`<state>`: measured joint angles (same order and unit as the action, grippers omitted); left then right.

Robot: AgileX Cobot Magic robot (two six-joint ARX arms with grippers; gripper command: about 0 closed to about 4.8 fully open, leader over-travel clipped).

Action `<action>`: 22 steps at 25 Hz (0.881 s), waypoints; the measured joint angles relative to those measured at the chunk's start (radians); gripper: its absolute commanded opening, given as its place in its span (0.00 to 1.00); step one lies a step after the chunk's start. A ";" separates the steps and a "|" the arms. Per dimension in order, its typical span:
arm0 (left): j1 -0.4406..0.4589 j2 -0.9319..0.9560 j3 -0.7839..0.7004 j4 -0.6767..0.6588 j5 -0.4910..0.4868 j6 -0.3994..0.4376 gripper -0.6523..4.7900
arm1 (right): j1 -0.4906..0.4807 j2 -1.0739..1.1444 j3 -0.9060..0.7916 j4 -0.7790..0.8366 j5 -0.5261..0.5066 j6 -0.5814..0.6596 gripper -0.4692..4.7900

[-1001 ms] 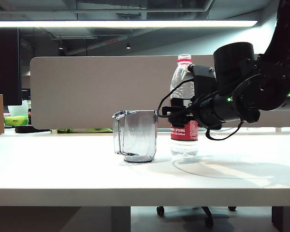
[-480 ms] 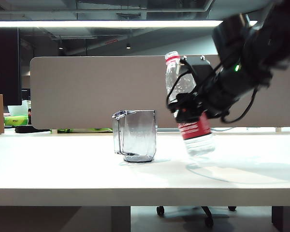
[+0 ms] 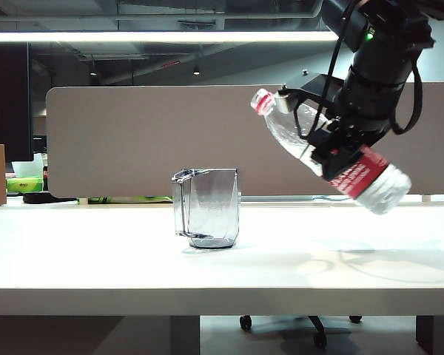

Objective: Pick up the mineral water bottle on the table and pour water into the mug until it's half full.

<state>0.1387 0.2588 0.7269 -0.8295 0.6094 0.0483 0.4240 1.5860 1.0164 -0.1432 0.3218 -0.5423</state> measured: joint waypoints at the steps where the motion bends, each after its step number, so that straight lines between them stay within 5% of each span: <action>1: 0.000 0.000 0.000 0.000 0.000 0.000 0.16 | 0.000 0.000 0.009 -0.015 0.019 -0.022 0.47; 7: 0.000 0.000 0.000 0.000 0.000 0.000 0.16 | 0.035 -0.001 0.049 -0.057 0.114 -0.190 0.47; 22: 0.000 0.000 0.000 0.000 0.000 0.000 0.16 | 0.087 0.006 0.132 -0.148 0.254 -0.369 0.47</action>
<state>0.1387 0.2592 0.7269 -0.8295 0.6094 0.0483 0.5110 1.5917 1.1488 -0.2909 0.5755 -0.9115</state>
